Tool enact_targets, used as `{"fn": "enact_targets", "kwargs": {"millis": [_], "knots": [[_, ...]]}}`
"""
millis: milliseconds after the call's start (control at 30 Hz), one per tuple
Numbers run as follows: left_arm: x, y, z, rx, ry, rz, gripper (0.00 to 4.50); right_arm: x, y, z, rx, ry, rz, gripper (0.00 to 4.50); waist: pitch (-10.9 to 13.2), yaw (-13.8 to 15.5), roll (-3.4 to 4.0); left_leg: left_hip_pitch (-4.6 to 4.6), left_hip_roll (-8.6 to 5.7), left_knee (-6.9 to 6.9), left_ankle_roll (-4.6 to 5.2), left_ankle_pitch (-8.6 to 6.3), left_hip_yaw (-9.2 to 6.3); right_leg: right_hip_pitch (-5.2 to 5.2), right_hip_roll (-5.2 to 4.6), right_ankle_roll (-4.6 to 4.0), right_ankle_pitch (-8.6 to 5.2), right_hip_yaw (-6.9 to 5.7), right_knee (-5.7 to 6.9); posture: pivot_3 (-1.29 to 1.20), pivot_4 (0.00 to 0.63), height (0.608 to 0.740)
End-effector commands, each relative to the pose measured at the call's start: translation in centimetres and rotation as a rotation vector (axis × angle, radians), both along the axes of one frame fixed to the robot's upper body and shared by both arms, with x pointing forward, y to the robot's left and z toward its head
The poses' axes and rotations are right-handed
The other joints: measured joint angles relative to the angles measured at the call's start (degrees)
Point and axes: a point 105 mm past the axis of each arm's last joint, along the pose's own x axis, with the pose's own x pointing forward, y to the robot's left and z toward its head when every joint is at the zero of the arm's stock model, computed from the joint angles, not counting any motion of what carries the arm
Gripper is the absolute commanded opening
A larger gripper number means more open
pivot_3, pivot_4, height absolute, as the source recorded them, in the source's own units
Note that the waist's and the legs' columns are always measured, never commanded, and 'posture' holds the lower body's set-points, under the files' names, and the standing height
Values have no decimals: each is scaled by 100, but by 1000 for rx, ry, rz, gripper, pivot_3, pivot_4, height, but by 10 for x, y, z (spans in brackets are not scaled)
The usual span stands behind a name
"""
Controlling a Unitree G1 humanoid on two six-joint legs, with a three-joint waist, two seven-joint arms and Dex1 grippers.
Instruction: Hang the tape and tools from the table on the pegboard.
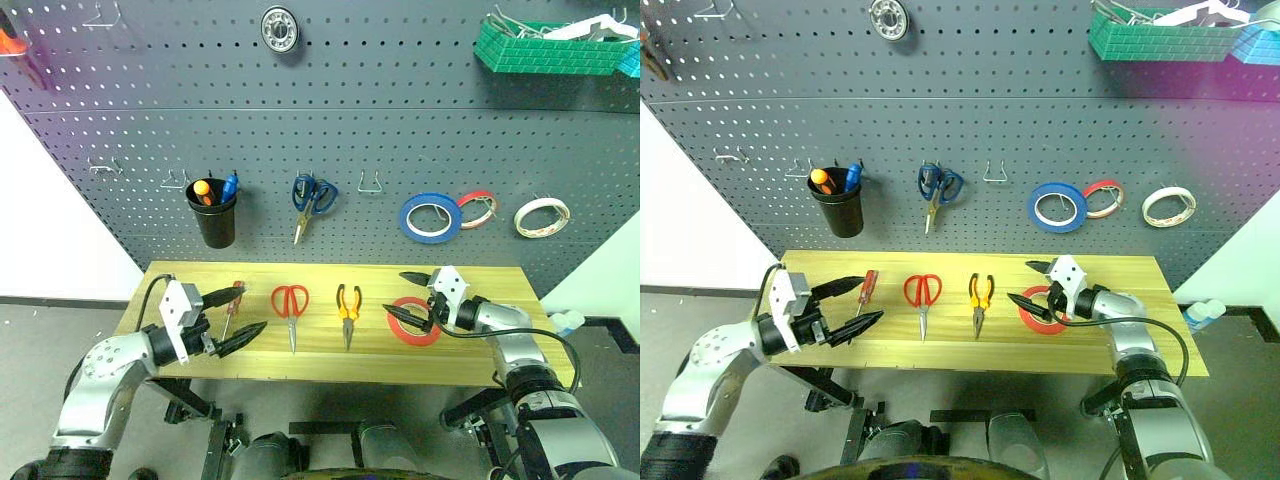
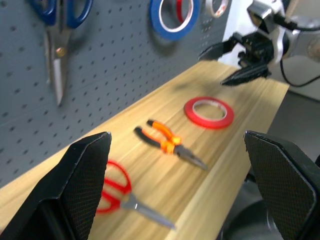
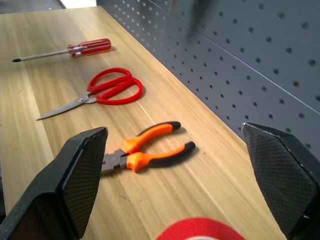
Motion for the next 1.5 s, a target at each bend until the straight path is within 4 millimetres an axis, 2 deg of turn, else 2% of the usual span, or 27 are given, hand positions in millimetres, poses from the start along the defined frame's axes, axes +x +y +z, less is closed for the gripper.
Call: {"fn": "enact_targets", "kwargs": {"millis": [33, 167, 400, 633, 767, 933, 1200, 1500], "knots": [[-3, 6, 16, 3, -48, 9, 4438, 2, 2, 8, -23, -47, 19, 4500, 1, 11, 1, 0, 0, 0, 0, 0, 0, 0, -1, -1, 0, -1, -1, -63, 0, 740], [-6, 8, 16, 8, -49, 21, 4438, 1, 0, 4, -42, -40, 15, 4500, 0, 10, 1, -1, 0, 0, 0, 0, 3, 0, -3, -1, -1, -2, -5, -62, 0, 740], [-9, 7, 16, 4, -46, 19, 4438, -12, -14, -17, -192, 22, 52, 4500, 0, 22, 1, -1, 0, -1, 0, 0, 3, -2, -3, -3, -1, -4, -5, -62, 0, 740], [-7, 7, 17, 1, -49, 10, 4438, -20, -29, -17, -266, 34, 66, 4500, 0, 10, 1, 0, 0, -1, 0, 0, 4, 0, -5, -4, -2, -5, -5, -69, 0, 740], [-8, 6, 17, 0, -44, 0, 4438, -25, -43, -18, -373, 39, 92, 4500, 1, 13, 1, 0, 0, 0, 0, 0, 5, -1, -5, -4, -3, -5, -7, -73, 0, 740], [-11, 4, 17, -10, -27, -18, 4438, -28, -49, -18, -415, 51, 105, 4500, 0, 12, 0, 1, 0, 0, 0, 0, 7, 0, -7, -5, -3, -5, -7, -69, 0, 740], [-15, 3, 22, -7, -24, -35, 4438, -21, -38, -19, -432, 34, 125, 4500, 1, 20, 0, 1, 0, 1, 0, 0, 7, 0, -8, -5, -3, -6, -6, -61, 6, 740], [-17, 2, 20, -4, -26, -37, 4438, -13, -26, -25, -566, 6, 211, 4500, 3, 140, 0, 2, 0, 1, 0, 0, 8, -3, -13, -5, -3, -12, -6, -44, 18, 740]]}}
